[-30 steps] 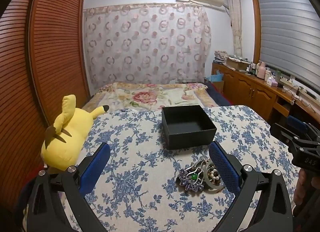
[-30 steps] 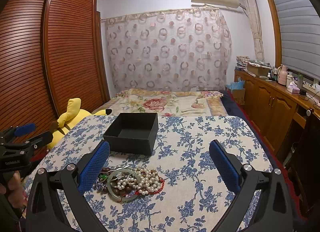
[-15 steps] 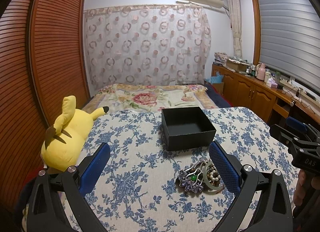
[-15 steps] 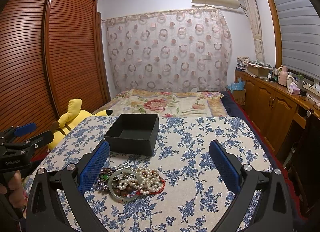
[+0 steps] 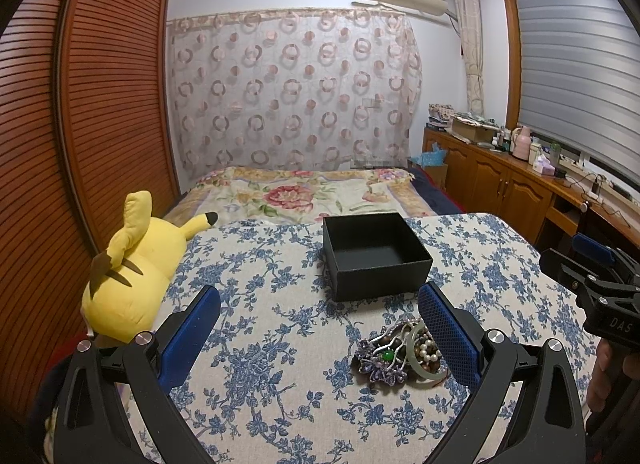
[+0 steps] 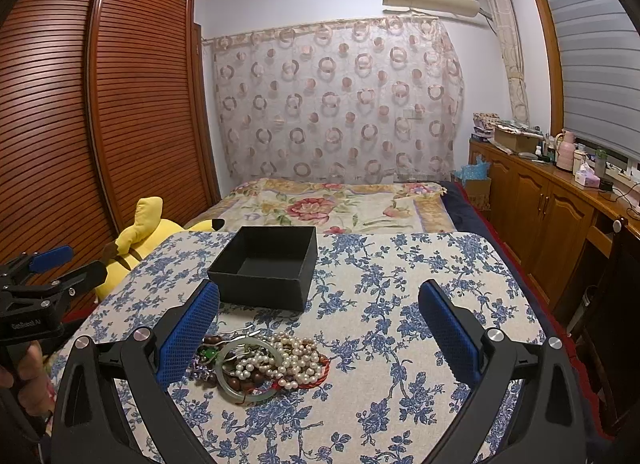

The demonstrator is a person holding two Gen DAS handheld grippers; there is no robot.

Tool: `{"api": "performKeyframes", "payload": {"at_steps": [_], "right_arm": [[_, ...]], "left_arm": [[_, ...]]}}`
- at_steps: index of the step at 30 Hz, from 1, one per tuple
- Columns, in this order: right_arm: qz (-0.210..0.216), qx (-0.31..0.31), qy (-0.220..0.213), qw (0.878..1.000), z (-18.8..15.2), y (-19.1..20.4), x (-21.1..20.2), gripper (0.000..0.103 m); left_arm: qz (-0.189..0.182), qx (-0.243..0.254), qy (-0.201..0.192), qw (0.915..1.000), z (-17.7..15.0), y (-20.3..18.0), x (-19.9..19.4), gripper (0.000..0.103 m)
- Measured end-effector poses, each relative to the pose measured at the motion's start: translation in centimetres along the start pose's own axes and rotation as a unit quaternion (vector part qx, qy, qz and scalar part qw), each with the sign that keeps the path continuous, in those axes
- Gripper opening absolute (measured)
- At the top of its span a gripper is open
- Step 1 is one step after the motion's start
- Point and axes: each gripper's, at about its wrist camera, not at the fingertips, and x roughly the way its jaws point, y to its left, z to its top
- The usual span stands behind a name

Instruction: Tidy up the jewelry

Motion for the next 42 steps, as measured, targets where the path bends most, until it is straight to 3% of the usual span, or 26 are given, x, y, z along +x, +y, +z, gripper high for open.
{"api": "performKeyframes", "payload": {"at_steps": [29,37,42], "right_arm": [[0.0,0.0,0.0,1.0,0.0,-0.2,-0.2,0.101],[0.003,0.0,0.009,1.0,-0.2,-0.1,0.3,0.101],[0.027,-0.008,0.019,0.999,-0.7,0.0,0.9,0.101]], "left_arm": [[0.001,0.0,-0.001,1.0,0.2,0.0,-0.3,0.096],[-0.003,0.0,0.016,0.9999,-0.5,-0.1,0.6,0.096],[-0.009,0.001,0.033,0.9994,-2.1,0.6,1.6,0.096]]}}
